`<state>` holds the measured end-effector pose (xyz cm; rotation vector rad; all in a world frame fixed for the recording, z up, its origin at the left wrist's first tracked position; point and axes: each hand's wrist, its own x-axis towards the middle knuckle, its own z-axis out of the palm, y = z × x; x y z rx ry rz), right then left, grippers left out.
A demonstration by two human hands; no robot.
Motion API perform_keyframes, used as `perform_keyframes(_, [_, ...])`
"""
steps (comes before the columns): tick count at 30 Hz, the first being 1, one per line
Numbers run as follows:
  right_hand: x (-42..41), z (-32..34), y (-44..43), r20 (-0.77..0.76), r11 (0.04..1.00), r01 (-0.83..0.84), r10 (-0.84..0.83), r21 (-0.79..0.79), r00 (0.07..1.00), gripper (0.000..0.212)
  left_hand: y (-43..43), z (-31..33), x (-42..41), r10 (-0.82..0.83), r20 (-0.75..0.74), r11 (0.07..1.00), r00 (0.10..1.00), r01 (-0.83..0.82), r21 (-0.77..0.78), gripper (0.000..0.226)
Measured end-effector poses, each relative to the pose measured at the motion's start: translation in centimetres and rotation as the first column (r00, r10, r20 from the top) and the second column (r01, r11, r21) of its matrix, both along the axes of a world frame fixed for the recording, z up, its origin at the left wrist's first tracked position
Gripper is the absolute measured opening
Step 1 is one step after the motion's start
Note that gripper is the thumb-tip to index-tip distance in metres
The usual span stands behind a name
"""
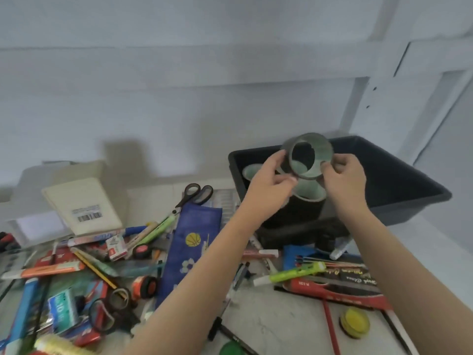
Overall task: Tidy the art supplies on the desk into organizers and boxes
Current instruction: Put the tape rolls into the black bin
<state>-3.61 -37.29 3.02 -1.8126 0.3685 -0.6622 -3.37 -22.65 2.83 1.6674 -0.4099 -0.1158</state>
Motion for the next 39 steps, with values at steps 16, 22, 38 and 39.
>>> perform_keyframes(16, [7.6,-2.4,-10.1,-0.394,0.997,0.035,-0.060,-0.072,0.917,0.036,-11.3,-2.5,9.0,-0.034,0.048,0.788,0.998,-0.003,0.615,0.054])
perform_keyframes(22, [8.5,-3.4,-10.5,-0.536,0.986,-0.065,0.138,0.153,0.833,0.044,-12.2,-4.3,9.5,-0.003,0.104,0.690,0.995,-0.073,0.720,0.059])
perform_keyframes(38, [8.2,-3.2,-10.6,-0.311,0.684,-0.062,0.408,0.727,0.858,0.065,-10.4,-5.2,10.4,0.166,0.303,0.791,0.938,-0.310,0.527,0.035])
perform_keyframes(39, [8.1,-3.1,-10.5,-0.310,0.683,-0.065,0.413,0.727,0.856,0.066,-10.2,-5.4,10.5,0.174,0.286,0.786,0.942,-0.307,0.537,0.035])
